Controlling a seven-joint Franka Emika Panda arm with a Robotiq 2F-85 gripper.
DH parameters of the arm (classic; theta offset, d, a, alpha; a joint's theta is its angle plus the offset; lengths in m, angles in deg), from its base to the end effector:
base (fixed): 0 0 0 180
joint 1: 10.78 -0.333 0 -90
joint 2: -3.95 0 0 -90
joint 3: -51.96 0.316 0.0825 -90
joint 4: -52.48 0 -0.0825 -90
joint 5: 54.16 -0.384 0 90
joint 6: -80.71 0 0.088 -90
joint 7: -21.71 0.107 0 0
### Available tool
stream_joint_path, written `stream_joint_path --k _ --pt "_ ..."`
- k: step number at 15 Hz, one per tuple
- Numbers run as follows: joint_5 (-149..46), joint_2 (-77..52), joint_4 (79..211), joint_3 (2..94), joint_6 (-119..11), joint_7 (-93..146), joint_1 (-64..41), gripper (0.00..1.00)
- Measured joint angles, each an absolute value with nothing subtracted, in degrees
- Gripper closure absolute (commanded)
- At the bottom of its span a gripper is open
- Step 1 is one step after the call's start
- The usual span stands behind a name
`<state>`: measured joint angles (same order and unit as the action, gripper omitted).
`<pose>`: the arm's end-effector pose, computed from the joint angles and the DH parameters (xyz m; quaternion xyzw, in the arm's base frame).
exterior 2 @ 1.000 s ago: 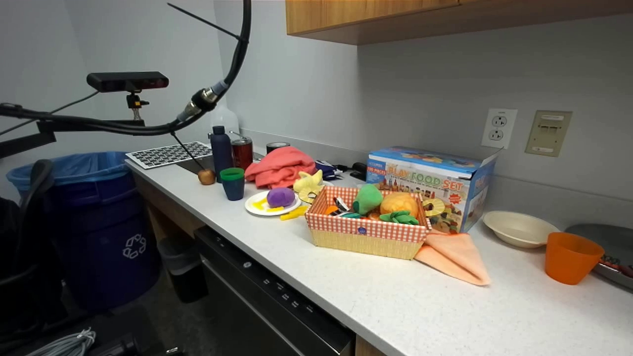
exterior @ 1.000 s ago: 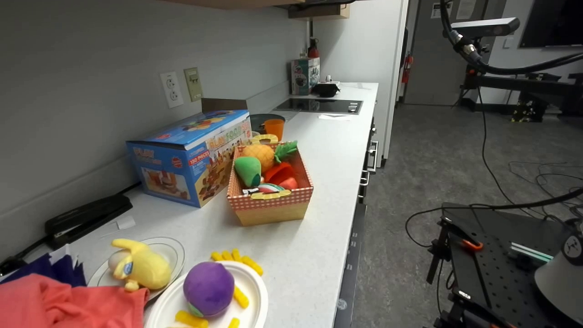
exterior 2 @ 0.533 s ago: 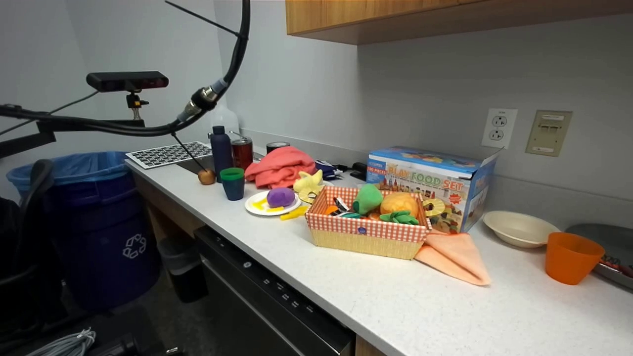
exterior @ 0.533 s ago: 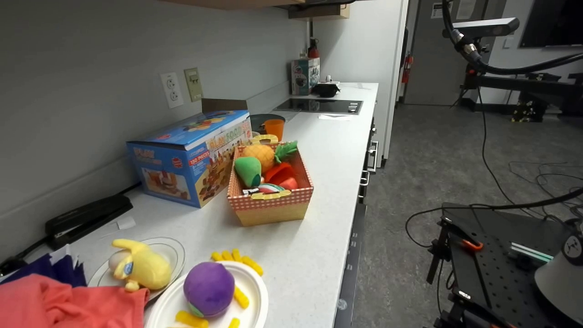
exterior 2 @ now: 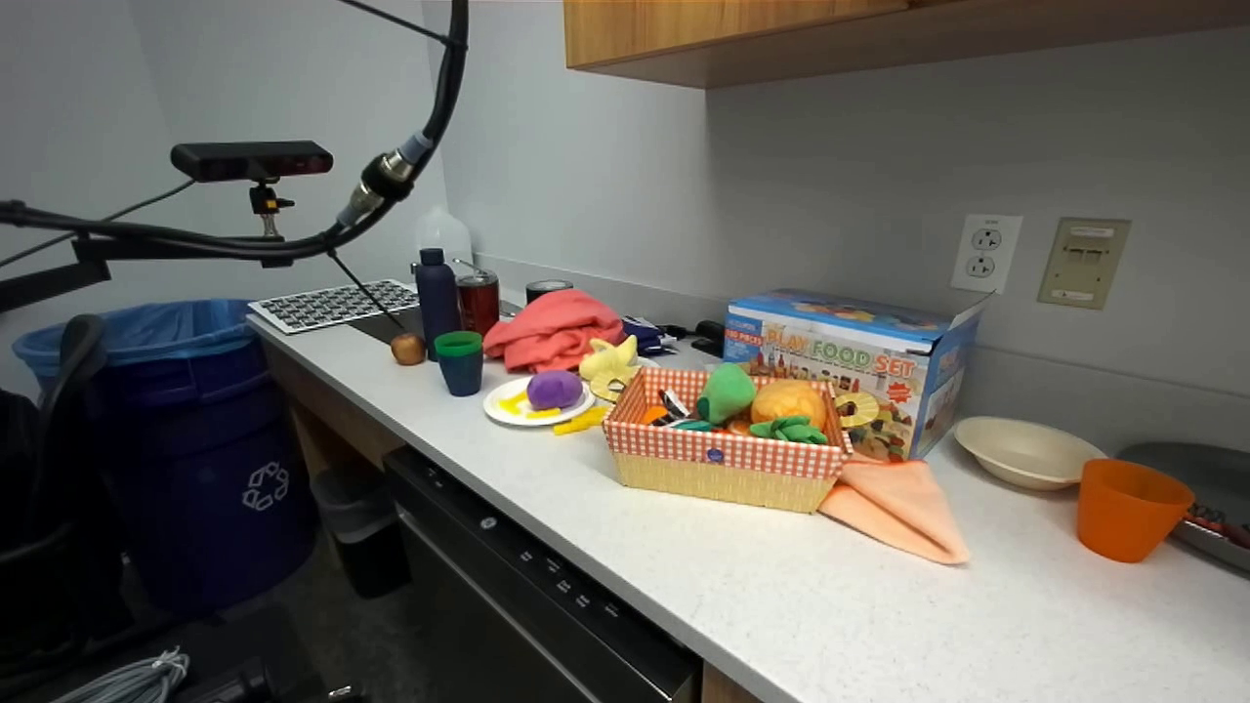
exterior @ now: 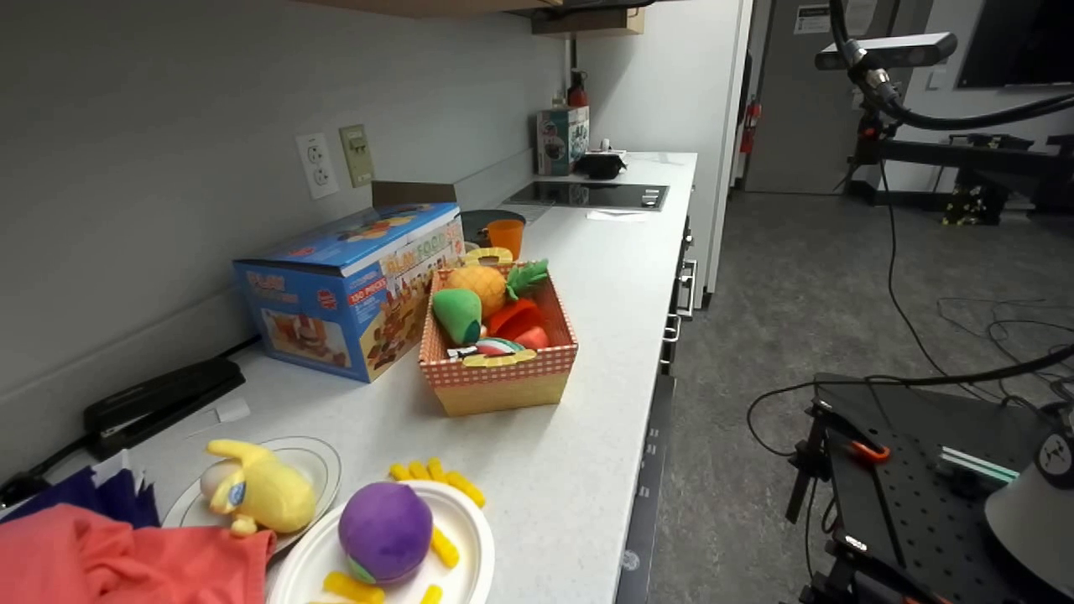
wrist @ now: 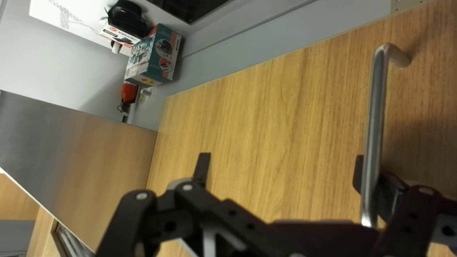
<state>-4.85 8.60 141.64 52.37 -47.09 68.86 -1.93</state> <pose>0.5578 -0.1060 0.7666 0.8013 -0.2911 0.4491 0.2672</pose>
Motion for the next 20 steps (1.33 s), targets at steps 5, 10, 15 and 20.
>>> stream_joint_path --k 5,10,15,20 --pt "-4.9 13.3 146.5 51.8 -45.7 73.1 -2.1 0.00" --pt "-2.6 19.5 154.6 50.5 -50.1 79.7 -1.6 0.00" --pt "1.9 26.4 163.8 49.3 -57.8 84.8 0.7 0.00" --pt "4.9 32.0 171.3 47.7 -66.9 87.6 4.1 0.00"
